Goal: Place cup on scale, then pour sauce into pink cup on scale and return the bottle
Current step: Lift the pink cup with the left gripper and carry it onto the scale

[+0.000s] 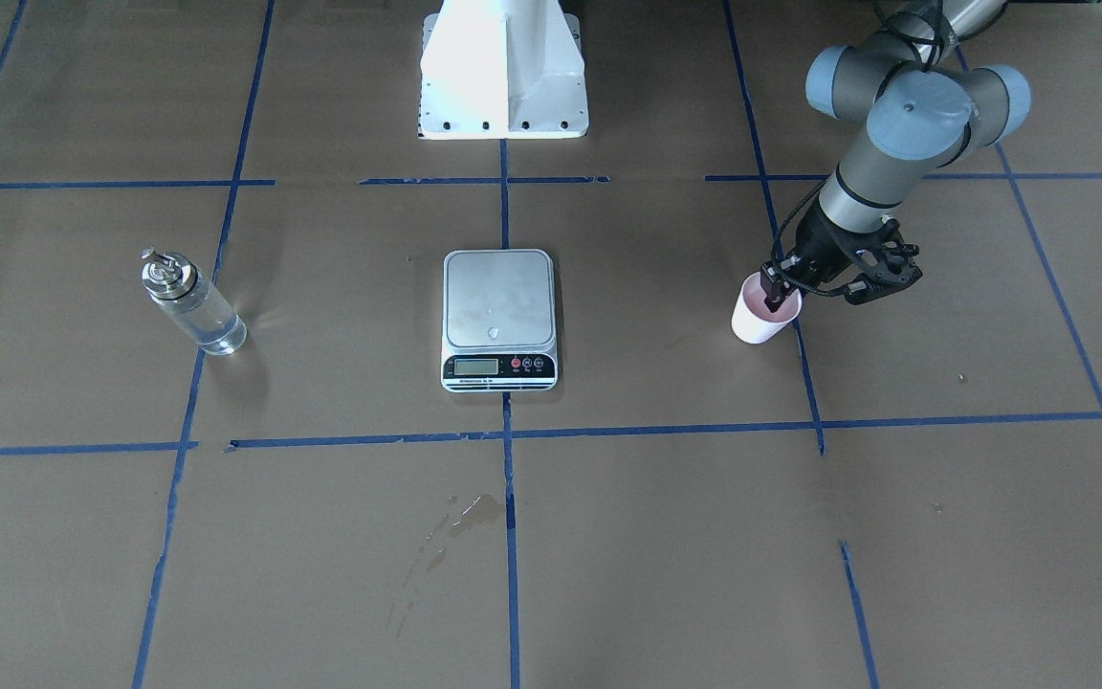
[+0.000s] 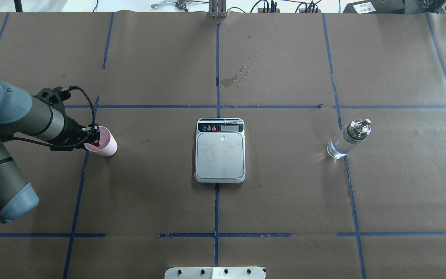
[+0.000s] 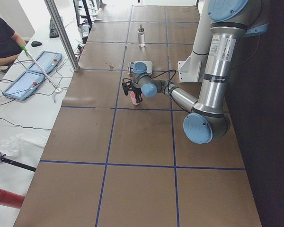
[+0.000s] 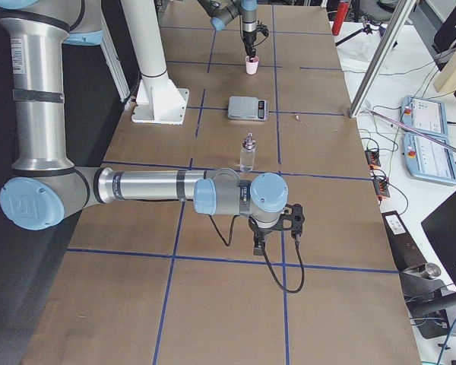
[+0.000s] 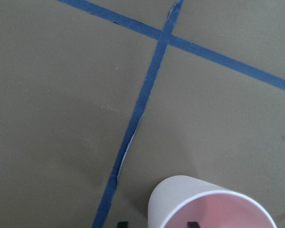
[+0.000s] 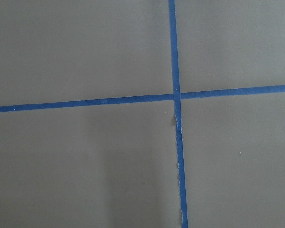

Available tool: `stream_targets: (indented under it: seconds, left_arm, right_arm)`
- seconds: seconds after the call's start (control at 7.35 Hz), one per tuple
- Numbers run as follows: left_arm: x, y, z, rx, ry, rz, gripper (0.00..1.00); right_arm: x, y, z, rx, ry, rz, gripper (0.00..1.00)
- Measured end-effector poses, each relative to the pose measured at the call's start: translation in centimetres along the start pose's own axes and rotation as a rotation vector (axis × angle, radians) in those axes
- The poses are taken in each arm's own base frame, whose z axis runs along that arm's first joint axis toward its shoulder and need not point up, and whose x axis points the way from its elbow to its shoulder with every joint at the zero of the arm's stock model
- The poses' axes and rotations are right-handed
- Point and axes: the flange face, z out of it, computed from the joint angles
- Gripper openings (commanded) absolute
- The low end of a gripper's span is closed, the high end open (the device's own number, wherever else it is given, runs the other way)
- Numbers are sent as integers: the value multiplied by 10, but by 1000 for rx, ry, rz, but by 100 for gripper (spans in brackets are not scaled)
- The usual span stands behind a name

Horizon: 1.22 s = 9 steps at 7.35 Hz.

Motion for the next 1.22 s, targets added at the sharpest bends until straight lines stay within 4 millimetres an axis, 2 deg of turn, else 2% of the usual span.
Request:
stream_targets:
  seconds: [0.27, 0.54, 0.68, 0.95, 1.22]
  left_arm:
    - [8, 1, -13, 5, 13, -3, 0]
    - [29, 4, -56, 20, 12, -23, 0]
    - [56, 5, -75, 23, 4, -36, 0]
    - [137, 12, -96, 15, 39, -146, 0]
    - [238, 31, -87, -10, 71, -304, 0]
  right_arm:
    - [-1, -1, 0, 0, -7, -1, 100]
    - [-3, -2, -1, 2, -11, -3, 100]
    - [-6, -3, -4, 6, -12, -9, 100]
    - [-15, -2, -10, 16, -12, -24, 100]
    - [-27, 2, -17, 26, -9, -44, 100]
